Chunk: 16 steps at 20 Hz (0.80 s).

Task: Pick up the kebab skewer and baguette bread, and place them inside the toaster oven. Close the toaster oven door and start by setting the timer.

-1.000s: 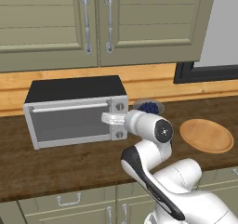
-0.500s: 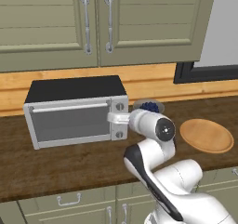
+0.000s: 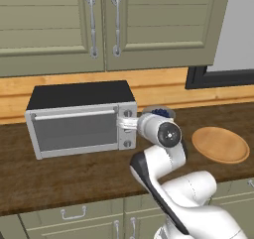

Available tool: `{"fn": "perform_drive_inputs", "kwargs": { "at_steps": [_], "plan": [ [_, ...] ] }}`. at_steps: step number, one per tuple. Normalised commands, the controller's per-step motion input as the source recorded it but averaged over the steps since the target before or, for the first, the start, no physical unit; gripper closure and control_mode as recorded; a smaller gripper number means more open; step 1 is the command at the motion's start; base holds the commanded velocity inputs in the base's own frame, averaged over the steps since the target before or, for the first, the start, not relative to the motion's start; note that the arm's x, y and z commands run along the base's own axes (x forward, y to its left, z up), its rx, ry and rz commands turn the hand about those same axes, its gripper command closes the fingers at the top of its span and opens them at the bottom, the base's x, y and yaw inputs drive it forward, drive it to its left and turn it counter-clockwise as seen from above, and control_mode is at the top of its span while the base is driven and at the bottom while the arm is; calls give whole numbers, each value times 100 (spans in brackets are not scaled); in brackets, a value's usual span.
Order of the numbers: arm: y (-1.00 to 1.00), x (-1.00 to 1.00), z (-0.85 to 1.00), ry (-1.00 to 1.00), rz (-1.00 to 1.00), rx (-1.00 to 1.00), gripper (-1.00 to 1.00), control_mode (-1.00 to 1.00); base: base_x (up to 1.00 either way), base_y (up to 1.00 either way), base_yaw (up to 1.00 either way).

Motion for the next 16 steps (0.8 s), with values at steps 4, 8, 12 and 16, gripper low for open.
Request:
{"fn": "perform_drive_inputs", "kwargs": {
  "at_steps": [4,8,12,16],
  "plan": [
    [0,2,-3,0,0,-4,-100,-100,0,0,0],
    [4,13,-17,1,0,-6,-100,-100,0,0,0],
    [5,27,-21,-3,0,-7,-100,-100,0,0,0],
    [0,34,-10,-8,0,-3,-100,-100,0,0,0]
  ]
}}
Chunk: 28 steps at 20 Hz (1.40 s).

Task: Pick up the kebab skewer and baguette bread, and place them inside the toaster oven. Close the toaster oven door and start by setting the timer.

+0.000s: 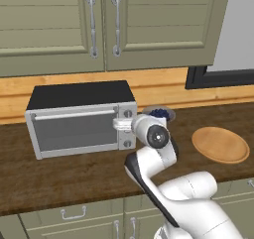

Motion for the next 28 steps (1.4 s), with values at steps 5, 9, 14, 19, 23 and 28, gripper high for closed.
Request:
{"fn": "perform_drive_inputs", "kwargs": {
  "at_steps": [5,9,14,19,23,28],
  "plan": [
    [0,21,-19,-11,0,0,-100,-100,0,0,0],
    [0,2,-24,-3,0,0,-100,-100,0,0,0],
    [0,1,-17,0,0,0,-100,-100,0,0,0],
    [0,0,-8,0,0,0,-100,-100,0,0,0],
    [0,0,-38,0,0,0,-100,-100,0,0,0],
    [0,-1,-28,7,0,0,-100,-100,0,0,0]
  ]
}}
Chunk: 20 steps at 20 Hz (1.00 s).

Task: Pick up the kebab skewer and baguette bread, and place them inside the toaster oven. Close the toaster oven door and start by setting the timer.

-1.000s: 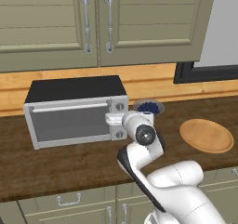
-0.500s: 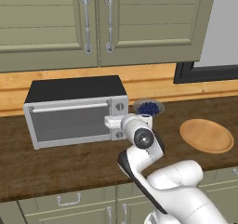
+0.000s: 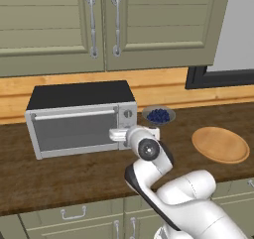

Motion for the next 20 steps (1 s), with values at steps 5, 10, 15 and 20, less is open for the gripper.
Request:
{"fn": "perform_drive_inputs", "kwargs": {
  "at_steps": [5,10,15,20],
  "plan": [
    [0,0,-27,6,0,0,-100,-100,0,0,0],
    [0,0,-36,7,0,0,-100,-100,0,0,0],
    [0,7,-19,0,0,0,-100,-100,0,0,0],
    [-4,7,-42,0,1,0,-100,-100,0,0,0]
  ]
}}
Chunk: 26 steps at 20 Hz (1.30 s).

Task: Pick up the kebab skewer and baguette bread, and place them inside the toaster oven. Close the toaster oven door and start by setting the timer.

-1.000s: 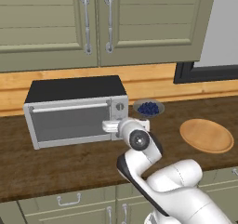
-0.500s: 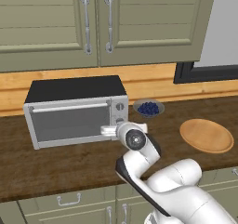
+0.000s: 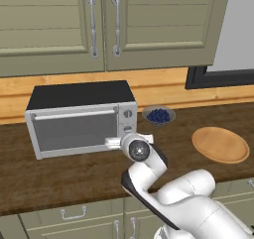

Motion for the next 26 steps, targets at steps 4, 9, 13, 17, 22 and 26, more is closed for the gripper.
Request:
{"fn": "perform_drive_inputs", "kwargs": {
  "at_steps": [4,9,13,17,22,26],
  "plan": [
    [-12,3,-43,0,2,0,-100,-100,0,0,0],
    [-13,9,-38,0,2,0,-100,-100,0,0,0],
    [-12,11,-36,0,3,0,-100,-100,0,0,0],
    [-12,16,-25,0,4,0,-100,-100,0,0,0],
    [-4,7,-20,0,2,0,-100,-100,0,0,0],
    [-7,20,-39,-3,1,0,-100,-100,0,0,0]
  ]
}}
